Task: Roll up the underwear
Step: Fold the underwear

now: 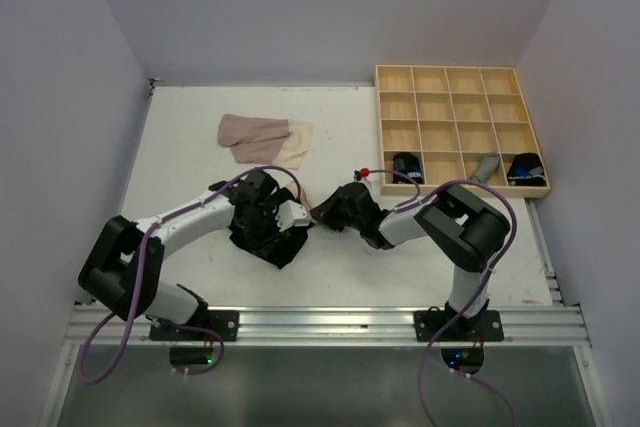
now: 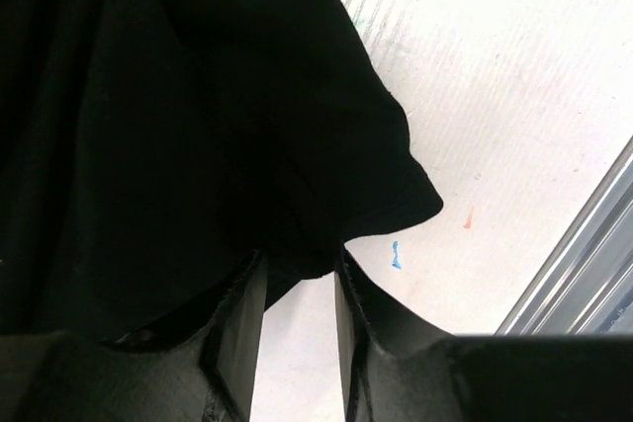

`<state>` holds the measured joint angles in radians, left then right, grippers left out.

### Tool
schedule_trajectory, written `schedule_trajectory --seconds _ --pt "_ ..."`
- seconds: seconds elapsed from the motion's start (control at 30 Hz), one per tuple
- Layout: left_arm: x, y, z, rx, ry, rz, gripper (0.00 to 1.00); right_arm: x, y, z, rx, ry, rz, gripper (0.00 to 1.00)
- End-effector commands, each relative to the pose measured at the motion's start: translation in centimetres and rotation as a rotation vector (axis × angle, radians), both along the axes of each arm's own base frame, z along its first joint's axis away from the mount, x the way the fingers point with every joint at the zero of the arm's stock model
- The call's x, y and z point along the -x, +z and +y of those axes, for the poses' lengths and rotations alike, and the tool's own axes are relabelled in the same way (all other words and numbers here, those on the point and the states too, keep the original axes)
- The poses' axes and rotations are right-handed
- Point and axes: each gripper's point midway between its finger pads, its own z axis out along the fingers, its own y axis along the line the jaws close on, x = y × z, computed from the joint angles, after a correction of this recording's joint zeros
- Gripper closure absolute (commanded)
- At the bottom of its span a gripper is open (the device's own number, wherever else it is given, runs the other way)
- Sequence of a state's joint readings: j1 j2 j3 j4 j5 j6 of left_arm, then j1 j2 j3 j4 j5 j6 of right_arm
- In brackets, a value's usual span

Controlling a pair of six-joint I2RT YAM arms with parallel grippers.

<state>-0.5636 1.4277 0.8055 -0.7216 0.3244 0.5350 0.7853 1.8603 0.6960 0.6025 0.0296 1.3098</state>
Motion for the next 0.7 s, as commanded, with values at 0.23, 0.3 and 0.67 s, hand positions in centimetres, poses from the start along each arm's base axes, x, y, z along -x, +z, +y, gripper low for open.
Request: schedule_trajectory --seconds 0.23,0.3,0.67 --pt "-0.9 -0.8 0.0 -0.027 0.027 -0.026 0.9 2.1 -4.8 -3.2 0.166 -0.008 0.113 0.94" --pt "-1.4 0.1 -0.2 -0.016 0.029 -0.05 1.0 2.1 -4.9 -3.3 0.167 -0.011 0.114 0.94" --pt "-2.0 9.3 -3.2 0.146 -0.055 -0.083 1.0 1.9 -4.6 -3.3 0.168 -0.009 0.103 0.94"
